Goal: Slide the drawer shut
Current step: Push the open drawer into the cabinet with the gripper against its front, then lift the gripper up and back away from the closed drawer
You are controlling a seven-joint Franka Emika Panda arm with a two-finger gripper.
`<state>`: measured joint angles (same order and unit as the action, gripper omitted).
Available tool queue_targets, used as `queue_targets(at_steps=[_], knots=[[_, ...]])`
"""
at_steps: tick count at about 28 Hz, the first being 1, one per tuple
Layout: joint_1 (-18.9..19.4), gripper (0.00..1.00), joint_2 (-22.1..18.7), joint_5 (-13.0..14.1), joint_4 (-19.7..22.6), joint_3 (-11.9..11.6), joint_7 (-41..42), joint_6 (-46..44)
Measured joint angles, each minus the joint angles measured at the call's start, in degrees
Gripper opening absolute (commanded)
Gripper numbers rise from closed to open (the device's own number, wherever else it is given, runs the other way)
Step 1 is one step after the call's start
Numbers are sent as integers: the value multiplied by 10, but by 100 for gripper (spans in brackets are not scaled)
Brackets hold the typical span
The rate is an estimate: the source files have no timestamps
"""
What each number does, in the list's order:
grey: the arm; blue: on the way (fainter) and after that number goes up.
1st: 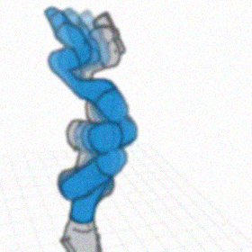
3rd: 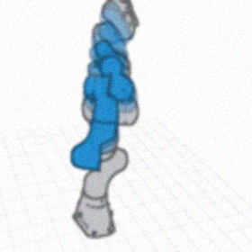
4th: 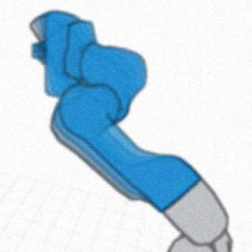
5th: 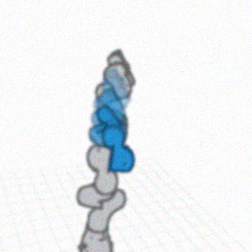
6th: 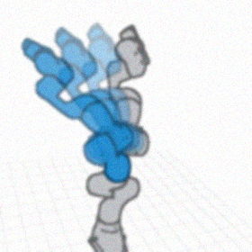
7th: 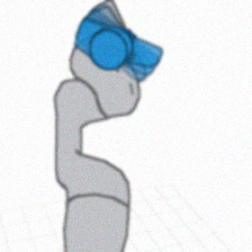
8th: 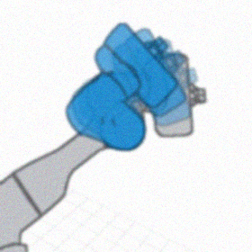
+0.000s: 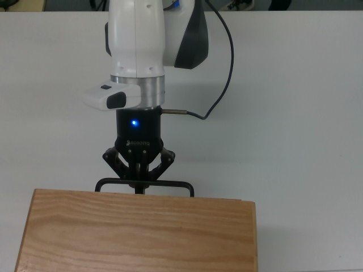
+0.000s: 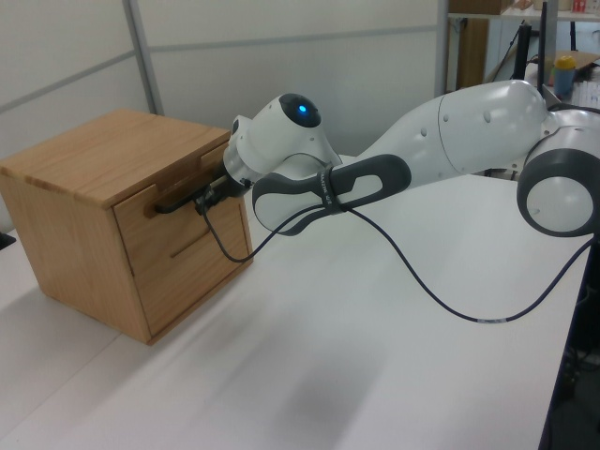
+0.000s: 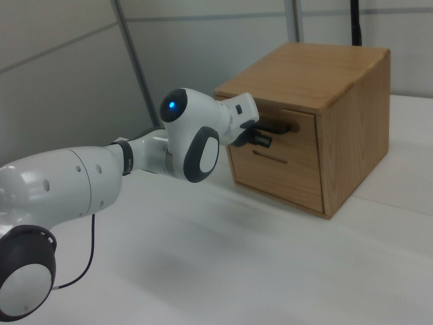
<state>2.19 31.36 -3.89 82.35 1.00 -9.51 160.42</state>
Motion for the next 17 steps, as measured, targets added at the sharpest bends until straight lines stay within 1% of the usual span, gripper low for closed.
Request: queue_targets(at_steps=[5, 9, 15, 17], knots=[[-1, 0, -7, 0, 0, 0, 0, -101], [-1, 0, -26, 0, 1, 0, 0, -191], [0, 0, -75, 0, 4, 0, 1, -336], [0, 0, -99, 0, 5, 0, 5, -398]])
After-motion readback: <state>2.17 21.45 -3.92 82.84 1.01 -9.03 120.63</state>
